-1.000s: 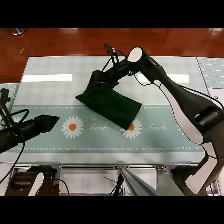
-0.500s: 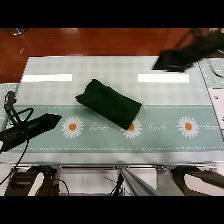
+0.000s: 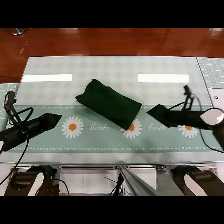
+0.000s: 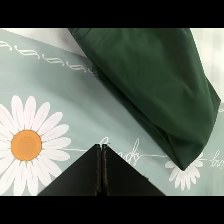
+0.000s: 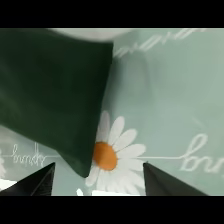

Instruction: Fold the shirts.

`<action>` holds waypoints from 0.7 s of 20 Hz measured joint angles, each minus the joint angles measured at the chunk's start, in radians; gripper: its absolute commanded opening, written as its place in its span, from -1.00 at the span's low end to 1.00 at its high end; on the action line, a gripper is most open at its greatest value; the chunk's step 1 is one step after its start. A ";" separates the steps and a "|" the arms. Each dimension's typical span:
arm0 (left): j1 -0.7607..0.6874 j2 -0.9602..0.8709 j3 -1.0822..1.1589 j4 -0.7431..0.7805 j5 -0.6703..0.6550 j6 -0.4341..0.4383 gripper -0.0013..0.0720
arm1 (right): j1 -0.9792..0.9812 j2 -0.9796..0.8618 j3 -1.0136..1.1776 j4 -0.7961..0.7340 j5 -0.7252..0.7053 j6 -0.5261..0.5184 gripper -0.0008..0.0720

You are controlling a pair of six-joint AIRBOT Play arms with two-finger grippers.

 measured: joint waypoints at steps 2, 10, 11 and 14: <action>0.000 0.000 0.000 0.000 0.001 0.000 -0.86 | 0.042 -0.098 -0.005 0.077 -0.045 -0.052 0.76; 0.000 0.000 0.000 -0.006 0.003 0.000 -0.86 | 0.129 -0.496 0.183 0.296 -0.020 -0.229 0.63; 0.000 0.000 0.000 -0.006 0.004 0.000 -0.86 | 0.147 -0.526 0.208 0.306 -0.017 -0.237 0.32; 0.000 0.000 0.000 -0.007 0.006 0.000 -0.86 | 0.184 -0.594 0.287 0.320 -0.002 -0.254 -0.89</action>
